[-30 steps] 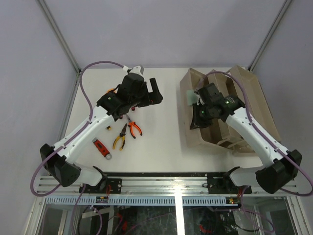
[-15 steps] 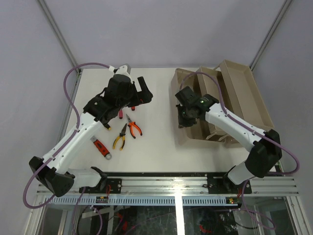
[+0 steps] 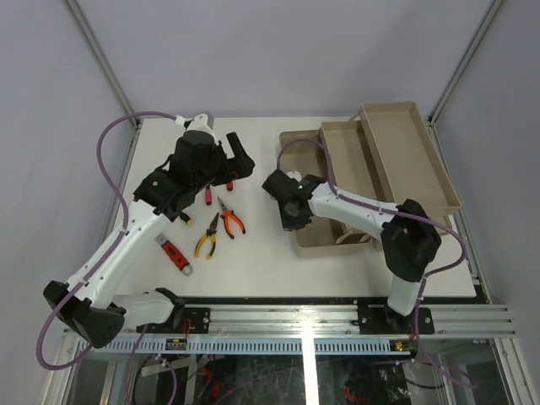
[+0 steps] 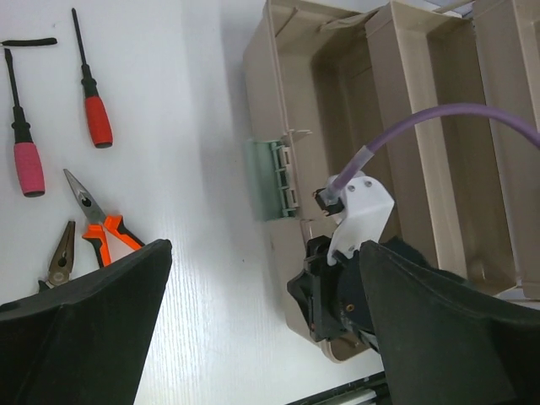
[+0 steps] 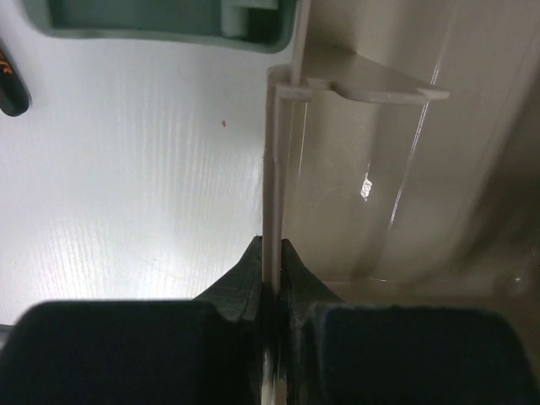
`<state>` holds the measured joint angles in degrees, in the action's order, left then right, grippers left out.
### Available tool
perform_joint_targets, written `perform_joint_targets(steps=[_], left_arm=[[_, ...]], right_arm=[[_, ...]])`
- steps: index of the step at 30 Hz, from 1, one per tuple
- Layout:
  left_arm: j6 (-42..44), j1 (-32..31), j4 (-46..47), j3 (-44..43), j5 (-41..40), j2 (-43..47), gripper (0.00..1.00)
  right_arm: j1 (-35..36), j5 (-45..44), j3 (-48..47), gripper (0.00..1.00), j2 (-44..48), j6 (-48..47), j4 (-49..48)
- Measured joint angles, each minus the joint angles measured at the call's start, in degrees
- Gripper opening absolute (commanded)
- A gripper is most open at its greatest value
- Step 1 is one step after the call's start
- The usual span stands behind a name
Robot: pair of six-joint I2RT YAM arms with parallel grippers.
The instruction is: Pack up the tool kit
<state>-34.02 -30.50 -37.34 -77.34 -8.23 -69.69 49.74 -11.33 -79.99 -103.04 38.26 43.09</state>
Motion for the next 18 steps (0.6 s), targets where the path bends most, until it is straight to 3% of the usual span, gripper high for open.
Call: perform_joint_targets(steps=[8, 14, 18], left_arm=[[0.00, 1.03, 0.00, 1.11, -0.11, 1.22, 0.94], [-0.09, 1.51, 0.04, 1.64, -0.33, 1.57, 0.96], [0.00, 2.01, 0.04, 1.66, -0.70, 1.70, 0.96]], right_arm=[[1.33, -1.07, -4.28, 0.29, -3.61, 0.00, -1.92], [1.68, -0.61, -12.02, 0.54, -4.66, -0.57, -4.20], [1.79, 0.15, -16.39, 0.59, -4.57, -1.20, -4.15]])
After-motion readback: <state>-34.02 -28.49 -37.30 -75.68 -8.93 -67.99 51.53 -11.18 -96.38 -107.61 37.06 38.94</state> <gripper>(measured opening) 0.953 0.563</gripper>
